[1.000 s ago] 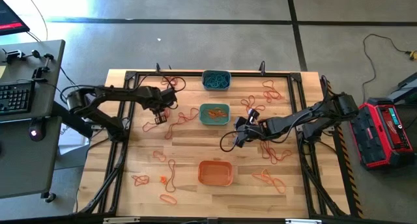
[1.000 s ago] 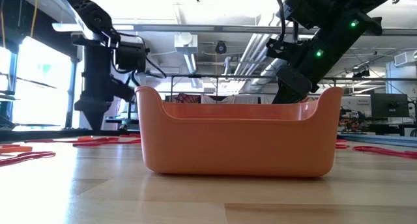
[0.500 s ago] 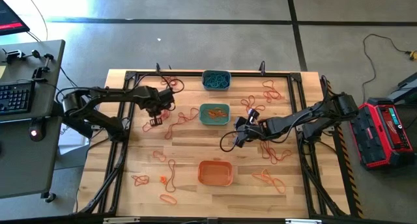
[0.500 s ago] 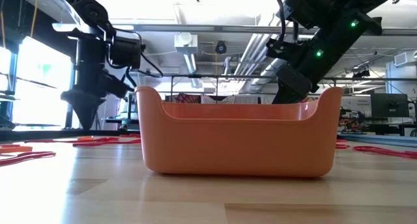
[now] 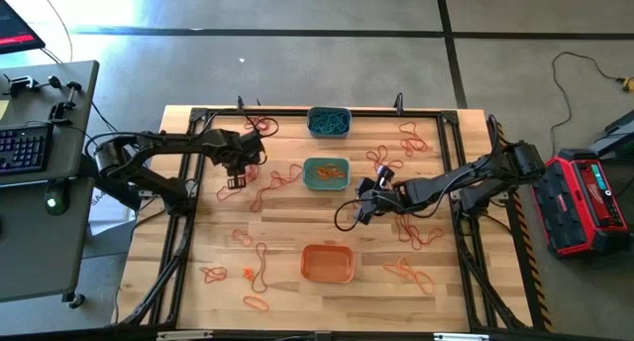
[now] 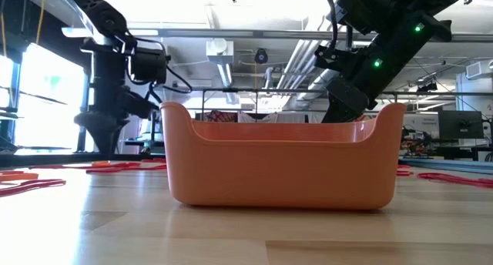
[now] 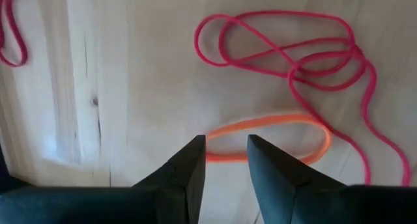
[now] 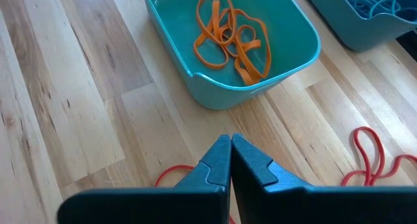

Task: Sort rubber bands into baskets
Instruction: Put the orange rubber band into the green bin

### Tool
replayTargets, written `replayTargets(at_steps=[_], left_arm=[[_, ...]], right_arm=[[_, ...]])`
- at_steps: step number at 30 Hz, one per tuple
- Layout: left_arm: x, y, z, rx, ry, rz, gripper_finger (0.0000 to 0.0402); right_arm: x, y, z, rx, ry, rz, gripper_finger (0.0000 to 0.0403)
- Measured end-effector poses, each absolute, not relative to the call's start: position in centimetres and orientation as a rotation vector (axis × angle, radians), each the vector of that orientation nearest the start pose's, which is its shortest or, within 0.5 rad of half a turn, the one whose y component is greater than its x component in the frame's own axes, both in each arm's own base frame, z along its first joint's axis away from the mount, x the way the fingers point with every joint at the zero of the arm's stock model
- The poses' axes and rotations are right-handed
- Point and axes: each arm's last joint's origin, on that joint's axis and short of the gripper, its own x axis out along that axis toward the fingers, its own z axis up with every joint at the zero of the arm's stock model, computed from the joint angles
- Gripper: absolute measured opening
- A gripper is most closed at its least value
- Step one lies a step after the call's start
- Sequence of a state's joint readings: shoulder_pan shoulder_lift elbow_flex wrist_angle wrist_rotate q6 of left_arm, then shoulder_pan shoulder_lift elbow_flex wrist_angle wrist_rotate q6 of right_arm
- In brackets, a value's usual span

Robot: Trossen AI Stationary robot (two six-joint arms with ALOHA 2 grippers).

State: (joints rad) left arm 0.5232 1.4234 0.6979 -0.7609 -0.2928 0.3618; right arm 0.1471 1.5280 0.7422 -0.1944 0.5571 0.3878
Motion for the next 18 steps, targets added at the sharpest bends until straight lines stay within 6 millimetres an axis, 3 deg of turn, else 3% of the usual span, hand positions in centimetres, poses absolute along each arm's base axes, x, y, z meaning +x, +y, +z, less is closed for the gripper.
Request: replayTargets(at_steps=[11,18], left_arm=[[18.4,11.8,13.0,0.113,1.721,0.317,0.0098],[19.0,11.8,13.7,0.141,1.689,0.301,0.0013]], right_arm=[[27.5,2.5,16.0,0.015,0.831,-0.545,0.0],[27.5,2.5,16.0,0.015,0.831,-0.545,0.0]])
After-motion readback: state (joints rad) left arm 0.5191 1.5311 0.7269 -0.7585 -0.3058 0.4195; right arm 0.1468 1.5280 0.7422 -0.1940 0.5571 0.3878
